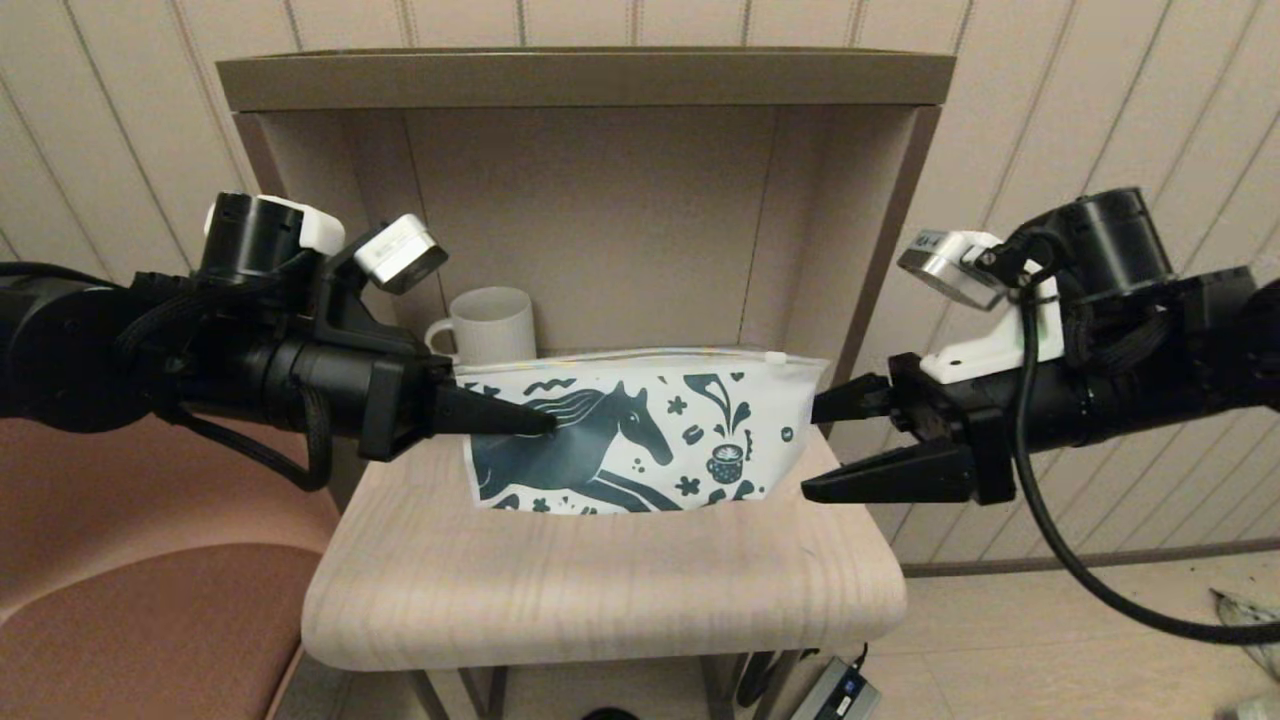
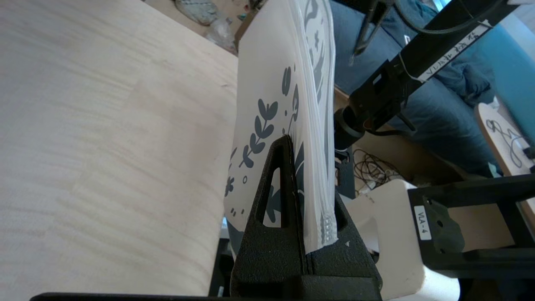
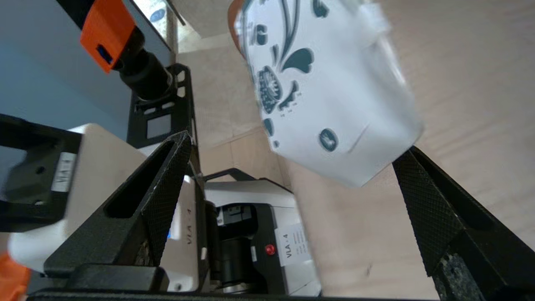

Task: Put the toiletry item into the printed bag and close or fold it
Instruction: Hand it to the other hand

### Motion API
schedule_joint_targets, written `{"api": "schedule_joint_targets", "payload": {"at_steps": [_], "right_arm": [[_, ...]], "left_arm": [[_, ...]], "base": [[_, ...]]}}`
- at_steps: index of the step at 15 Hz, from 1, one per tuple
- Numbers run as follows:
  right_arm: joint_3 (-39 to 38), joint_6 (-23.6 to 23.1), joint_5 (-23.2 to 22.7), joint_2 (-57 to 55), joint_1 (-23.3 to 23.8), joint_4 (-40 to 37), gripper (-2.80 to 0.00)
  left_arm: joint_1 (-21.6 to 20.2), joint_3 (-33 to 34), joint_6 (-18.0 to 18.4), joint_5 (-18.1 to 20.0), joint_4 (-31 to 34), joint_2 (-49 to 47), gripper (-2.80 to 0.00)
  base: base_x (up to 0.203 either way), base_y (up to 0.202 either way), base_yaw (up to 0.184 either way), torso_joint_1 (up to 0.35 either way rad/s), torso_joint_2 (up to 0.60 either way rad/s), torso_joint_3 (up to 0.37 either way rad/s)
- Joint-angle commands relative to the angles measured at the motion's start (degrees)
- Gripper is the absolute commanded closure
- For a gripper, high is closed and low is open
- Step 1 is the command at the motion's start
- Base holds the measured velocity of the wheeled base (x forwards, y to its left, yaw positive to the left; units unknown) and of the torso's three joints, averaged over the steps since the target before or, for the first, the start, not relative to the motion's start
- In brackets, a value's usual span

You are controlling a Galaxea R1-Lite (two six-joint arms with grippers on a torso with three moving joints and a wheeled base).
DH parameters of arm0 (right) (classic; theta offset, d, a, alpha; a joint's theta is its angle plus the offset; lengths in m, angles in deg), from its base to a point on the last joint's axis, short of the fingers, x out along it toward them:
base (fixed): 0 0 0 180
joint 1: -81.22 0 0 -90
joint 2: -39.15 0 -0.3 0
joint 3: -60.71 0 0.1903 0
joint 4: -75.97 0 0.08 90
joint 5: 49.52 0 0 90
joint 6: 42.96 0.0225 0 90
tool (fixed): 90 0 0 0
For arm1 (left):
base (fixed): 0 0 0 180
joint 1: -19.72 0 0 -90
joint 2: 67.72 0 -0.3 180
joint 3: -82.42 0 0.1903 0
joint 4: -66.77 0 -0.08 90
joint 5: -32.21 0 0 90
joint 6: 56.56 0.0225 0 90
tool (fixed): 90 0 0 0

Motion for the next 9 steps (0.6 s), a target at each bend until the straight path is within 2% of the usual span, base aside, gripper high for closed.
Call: {"api": "schedule_joint_targets", "payload": {"at_steps": [1,9], "right_arm": [[0.8,-0.4,-0.3,-2.2,0.2,-0.1,-2.8],[2.3,-1.1,-0.3,-4.2,-1.5,0.0,-2.8]], "left_arm": [[0.0,-0.1,0.0,0.4,0.0,-0.1,0.0],[2.1,0.9,1.6,0.3,0.1,-1.1,0.0]], "base": [[0.0,0.0,0.0,0.0,0.0,0.0],[0.0,0.0,0.0,0.0,0.0,0.0]]}}
